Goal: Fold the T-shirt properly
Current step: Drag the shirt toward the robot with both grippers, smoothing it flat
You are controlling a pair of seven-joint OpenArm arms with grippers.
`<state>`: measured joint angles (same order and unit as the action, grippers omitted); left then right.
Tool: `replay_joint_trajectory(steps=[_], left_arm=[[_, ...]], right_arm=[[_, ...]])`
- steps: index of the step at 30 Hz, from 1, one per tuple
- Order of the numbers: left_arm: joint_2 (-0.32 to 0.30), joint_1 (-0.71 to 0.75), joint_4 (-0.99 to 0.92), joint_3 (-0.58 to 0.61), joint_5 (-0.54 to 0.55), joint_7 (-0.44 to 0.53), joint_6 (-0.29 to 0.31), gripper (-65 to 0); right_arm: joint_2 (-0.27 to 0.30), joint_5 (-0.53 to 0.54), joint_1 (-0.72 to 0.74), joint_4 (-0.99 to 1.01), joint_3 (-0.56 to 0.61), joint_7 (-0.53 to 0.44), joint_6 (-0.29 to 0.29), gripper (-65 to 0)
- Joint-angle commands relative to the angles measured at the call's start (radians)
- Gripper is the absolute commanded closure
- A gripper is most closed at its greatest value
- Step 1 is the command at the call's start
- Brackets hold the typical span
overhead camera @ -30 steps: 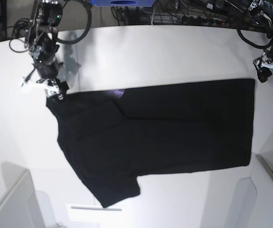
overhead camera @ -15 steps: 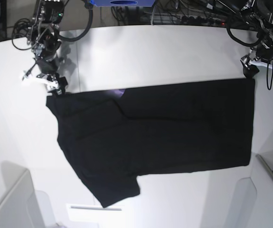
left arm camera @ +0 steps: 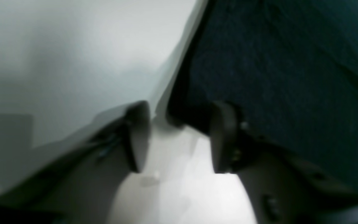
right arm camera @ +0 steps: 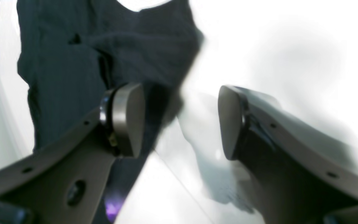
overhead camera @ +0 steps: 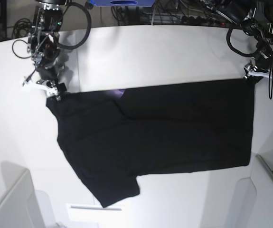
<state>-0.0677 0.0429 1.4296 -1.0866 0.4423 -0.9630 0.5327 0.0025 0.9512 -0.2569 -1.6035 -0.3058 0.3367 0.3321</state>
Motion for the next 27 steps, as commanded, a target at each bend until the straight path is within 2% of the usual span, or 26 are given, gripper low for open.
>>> replay_joint_trajectory(steps=[1, 5, 10, 13, 15, 17, 20, 21, 27], left_arm=[[-0.007, -0.005, 0.000, 0.001, -0.006, -0.020, 0.007, -22.1], [-0.007, -0.013, -0.002, 0.003, -0.006, -0.020, 0.007, -19.7], [-0.008, -0.025, -0.003, 0.062, -0.007, -0.020, 0.004, -19.1], [-0.007, -0.028, -0.003, 0.066, -0.007, -0.020, -0.058, -17.6], [-0.007, -0.030, -0.003, 0.067, -0.006, -0.020, -0.087, -9.5], [-0.007, -0.030, -0.003, 0.067, -0.006, -0.020, -0.090, 0.0], [-0.007, -0.030, -0.003, 0.067, -0.006, -0.020, -0.090, 0.0], [-0.010, -0.027, -0.003, 0.067, -0.006, -0.020, -0.090, 0.0], [-0.047, 0.013, 0.006, 0.070, -0.003, -0.020, -0.089, 0.0]], right_arm=[[0.006, 0.005, 0.014, -0.001, -0.002, -0.004, -0.009, -35.7], [0.006, 0.005, 0.046, 0.030, -0.002, -0.004, -0.009, -35.7], [0.007, 0.005, 0.086, 0.082, -0.002, -0.004, -0.009, -35.6], [0.007, 0.005, 0.097, 0.105, -0.002, -0.006, -0.009, -34.1], [0.007, 0.005, 0.097, 0.114, -0.002, -0.049, -0.014, -26.3], [0.023, 0.005, 0.090, 0.122, 0.004, -0.106, -0.064, -16.4], [0.034, 0.005, 0.090, 0.145, 0.000, -0.132, -0.164, -1.8], [0.035, 0.005, 0.090, 0.154, 0.000, -0.132, -0.169, 0.0], [0.037, 0.005, 0.063, 0.154, -0.002, -0.133, -0.169, 0.0]])
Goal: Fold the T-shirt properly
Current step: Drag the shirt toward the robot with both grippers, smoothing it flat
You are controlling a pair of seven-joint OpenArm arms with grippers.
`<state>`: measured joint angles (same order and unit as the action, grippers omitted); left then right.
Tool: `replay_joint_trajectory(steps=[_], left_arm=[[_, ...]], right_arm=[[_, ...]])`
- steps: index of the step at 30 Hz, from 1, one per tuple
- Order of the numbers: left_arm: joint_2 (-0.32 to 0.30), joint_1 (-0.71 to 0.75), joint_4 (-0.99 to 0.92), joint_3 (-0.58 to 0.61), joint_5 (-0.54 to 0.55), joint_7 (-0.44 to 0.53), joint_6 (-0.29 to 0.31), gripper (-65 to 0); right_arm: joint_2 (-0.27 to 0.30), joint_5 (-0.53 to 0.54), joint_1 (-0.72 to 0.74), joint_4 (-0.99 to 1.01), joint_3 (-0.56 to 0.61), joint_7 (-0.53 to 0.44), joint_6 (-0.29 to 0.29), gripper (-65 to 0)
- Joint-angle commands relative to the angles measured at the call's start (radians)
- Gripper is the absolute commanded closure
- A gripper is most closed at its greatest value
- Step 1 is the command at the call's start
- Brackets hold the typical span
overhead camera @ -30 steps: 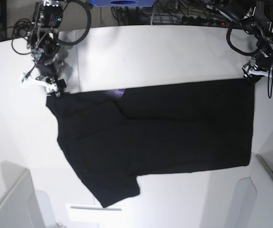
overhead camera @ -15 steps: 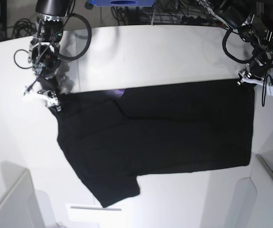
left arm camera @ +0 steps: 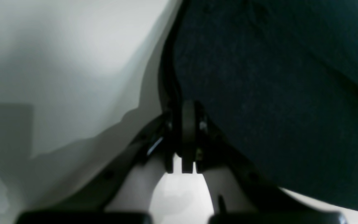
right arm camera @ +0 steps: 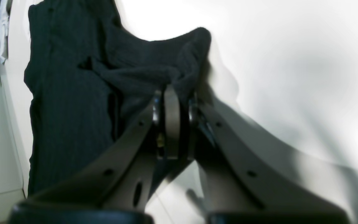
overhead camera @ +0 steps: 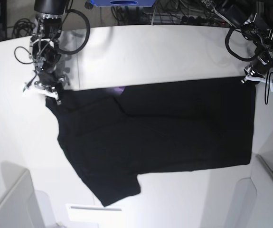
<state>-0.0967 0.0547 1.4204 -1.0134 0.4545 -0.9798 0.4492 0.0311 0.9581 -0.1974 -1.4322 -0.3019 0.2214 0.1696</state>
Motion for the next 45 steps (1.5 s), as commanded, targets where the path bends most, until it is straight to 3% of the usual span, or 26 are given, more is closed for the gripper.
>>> replay_joint_trajectory(steps=[1, 18, 24, 45], left_arm=[[-0.021, 0.010, 0.013, -0.003, -0.016, -0.003, -0.003, 0.0], [-0.047, 0.195, 0.024, 0.071, -0.007, -0.003, 0.001, 0.0], [-0.041, 0.250, 0.118, 0.069, -0.013, -0.003, 0.070, 0.0], [-0.025, 0.362, 0.168, 0.061, -0.009, -0.003, 0.073, 0.0]], right_arm=[[0.008, -0.001, -0.006, -0.017, -0.006, -0.018, -0.006, 0.0], [0.007, 0.002, -0.201, -0.183, -0.024, -0.023, -0.006, 0.0], [0.000, 0.002, -0.231, -0.200, -0.072, -0.018, -0.006, 0.0], [0.000, 0.003, -0.432, -0.313, -0.073, -0.023, -0.006, 0.0]])
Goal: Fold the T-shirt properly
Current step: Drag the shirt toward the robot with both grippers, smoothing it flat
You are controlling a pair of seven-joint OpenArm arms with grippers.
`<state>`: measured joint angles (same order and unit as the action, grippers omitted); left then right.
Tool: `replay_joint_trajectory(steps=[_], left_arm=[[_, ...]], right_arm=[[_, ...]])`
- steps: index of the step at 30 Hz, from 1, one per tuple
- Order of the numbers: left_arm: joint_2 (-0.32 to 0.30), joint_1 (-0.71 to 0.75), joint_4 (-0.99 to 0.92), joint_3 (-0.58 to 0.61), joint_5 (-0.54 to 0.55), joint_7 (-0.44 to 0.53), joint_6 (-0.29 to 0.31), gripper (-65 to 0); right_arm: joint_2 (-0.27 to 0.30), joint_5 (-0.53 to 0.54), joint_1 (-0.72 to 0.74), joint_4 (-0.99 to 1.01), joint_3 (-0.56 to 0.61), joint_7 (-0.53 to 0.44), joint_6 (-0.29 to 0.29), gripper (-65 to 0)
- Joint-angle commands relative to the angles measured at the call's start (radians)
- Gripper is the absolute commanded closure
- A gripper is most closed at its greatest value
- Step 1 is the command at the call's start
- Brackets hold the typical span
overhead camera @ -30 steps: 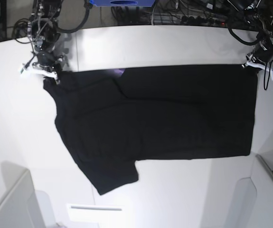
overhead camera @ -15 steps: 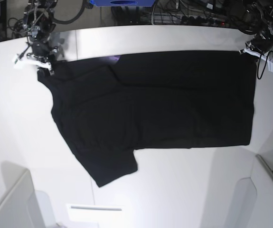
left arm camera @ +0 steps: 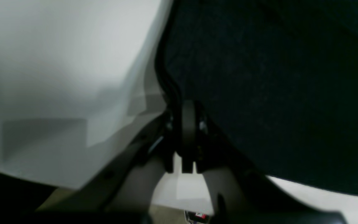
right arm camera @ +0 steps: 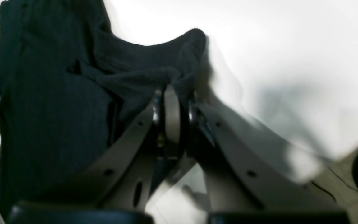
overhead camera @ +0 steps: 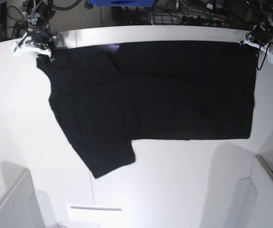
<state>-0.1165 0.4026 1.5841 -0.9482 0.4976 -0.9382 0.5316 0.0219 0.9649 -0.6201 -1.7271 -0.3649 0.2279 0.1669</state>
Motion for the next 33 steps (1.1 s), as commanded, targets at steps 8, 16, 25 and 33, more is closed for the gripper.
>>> replay_joint_trajectory(steps=[8, 16, 25, 33], left_arm=[[-0.004, 0.058, 0.069, -0.004, -0.052, -0.045, -0.009, 0.0], [-0.004, 0.066, 0.065, -0.004, -0.052, -0.045, -0.009, 0.0], [-0.004, 0.080, 0.075, -0.004, -0.052, -0.045, -0.009, 0.0], [-0.004, 0.088, 0.074, -0.004, -0.052, -0.045, -0.011, 0.0]], right_arm=[[0.008, -0.002, -0.063, -0.018, -0.010, -0.031, -0.003, 0.0], [0.005, -0.002, -0.097, -0.061, -0.007, -0.029, -0.003, 0.0], [-0.018, -0.004, -0.109, -0.072, -0.007, -0.023, -0.003, 0.0], [-0.018, -0.004, -0.120, -0.075, -0.006, -0.023, -0.002, 0.0]])
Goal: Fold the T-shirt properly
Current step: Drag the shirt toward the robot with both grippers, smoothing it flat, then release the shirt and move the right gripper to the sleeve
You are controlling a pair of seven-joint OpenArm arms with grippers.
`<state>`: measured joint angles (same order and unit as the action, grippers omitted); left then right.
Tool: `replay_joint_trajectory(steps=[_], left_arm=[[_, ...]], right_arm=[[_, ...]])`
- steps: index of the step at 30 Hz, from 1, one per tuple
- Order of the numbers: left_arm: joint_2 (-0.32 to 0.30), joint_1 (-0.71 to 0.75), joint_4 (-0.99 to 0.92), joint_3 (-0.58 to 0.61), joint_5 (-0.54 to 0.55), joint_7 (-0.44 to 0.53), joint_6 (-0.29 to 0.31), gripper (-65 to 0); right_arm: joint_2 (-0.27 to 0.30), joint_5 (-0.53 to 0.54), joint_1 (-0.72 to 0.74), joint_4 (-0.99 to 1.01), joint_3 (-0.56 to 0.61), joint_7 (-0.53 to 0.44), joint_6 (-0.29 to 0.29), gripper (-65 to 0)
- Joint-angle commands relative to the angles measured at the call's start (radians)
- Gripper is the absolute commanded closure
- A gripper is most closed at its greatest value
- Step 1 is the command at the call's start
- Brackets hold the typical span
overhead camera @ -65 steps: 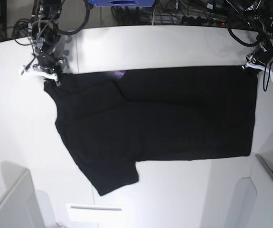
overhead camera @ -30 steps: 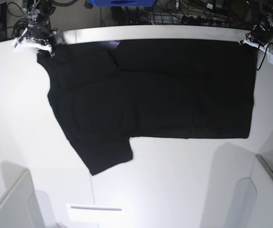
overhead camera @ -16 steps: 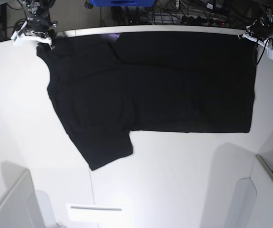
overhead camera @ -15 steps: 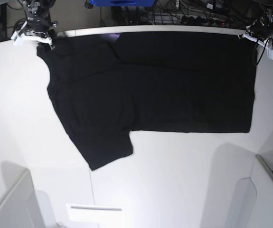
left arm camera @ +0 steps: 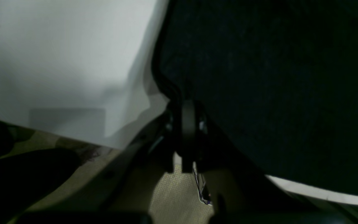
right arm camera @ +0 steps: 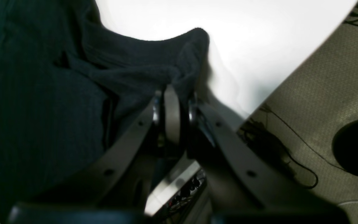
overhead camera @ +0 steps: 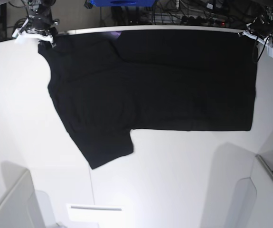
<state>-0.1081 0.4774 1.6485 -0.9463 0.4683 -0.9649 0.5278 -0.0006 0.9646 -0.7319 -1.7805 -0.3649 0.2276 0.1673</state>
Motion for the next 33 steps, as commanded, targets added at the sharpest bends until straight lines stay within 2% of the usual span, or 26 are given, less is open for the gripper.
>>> replay_joint_trajectory(steps=[1, 6, 7, 8, 10, 11, 13, 19, 22, 24, 26, 30, 33], left_arm=[[-0.012, 0.011, 0.009, -0.006, -0.023, -0.018, -0.007, 0.0], [-0.012, 0.016, 0.019, -0.007, -0.023, -0.018, -0.007, 0.0], [-0.012, 0.017, 0.026, -0.007, -0.023, -0.018, -0.007, 0.0], [-0.012, 0.019, 0.040, -0.009, -0.023, -0.018, -0.007, 0.0], [-0.008, 0.020, 0.057, -0.037, -0.023, -0.018, -0.007, 0.0], [0.003, 0.019, 0.065, -0.058, -0.023, -0.018, -0.007, 0.0], [0.009, 0.016, 0.089, -0.093, -0.026, -0.018, -0.007, 0.0], [0.008, 0.014, 0.115, -0.122, -0.023, -0.018, -0.005, -35.7], [0.008, 0.013, 0.115, -0.118, -0.023, -0.018, -0.004, -46.4], [0.008, 0.008, 0.115, -0.119, -0.023, -0.018, -0.004, -50.4], [0.008, -0.004, 0.117, -0.132, -0.023, -0.018, -0.004, -51.3], [0.008, -0.033, 0.175, -0.233, -0.023, -0.019, -0.004, -51.2], [0.003, -0.052, 0.224, -0.291, -0.024, -0.021, -0.004, -51.2]], right_arm=[[0.004, -0.003, -0.010, -0.022, -0.004, -0.023, -0.002, 0.0], [0.003, -0.003, -0.018, -0.023, -0.007, -0.023, -0.002, 0.0], [0.003, -0.003, -0.024, -0.023, -0.007, -0.026, -0.002, -3.8], [0.003, -0.003, -0.028, -0.025, -0.009, -0.029, -0.002, -11.3], [0.003, -0.003, -0.030, -0.032, -0.009, -0.029, -0.002, -21.6], [0.001, -0.003, -0.030, -0.038, -0.009, -0.029, -0.002, -25.1], [0.001, -0.003, -0.031, -0.048, -0.009, -0.029, -0.002, -25.4], [0.001, -0.003, -0.031, -0.052, -0.010, -0.030, -0.002, -24.9], [0.001, -0.003, -0.030, -0.060, -0.036, -0.037, -0.002, -24.9], [0.000, -0.003, -0.028, -0.080, -0.058, -0.046, -0.002, -24.9], [0.001, -0.003, -0.024, -0.097, -0.084, -0.053, -0.002, -24.9], [0.012, -0.006, 0.047, -0.103, -0.115, -0.052, -0.004, -25.1], [0.069, -0.008, 0.102, -0.103, -0.072, -0.046, -0.005, -25.2]])
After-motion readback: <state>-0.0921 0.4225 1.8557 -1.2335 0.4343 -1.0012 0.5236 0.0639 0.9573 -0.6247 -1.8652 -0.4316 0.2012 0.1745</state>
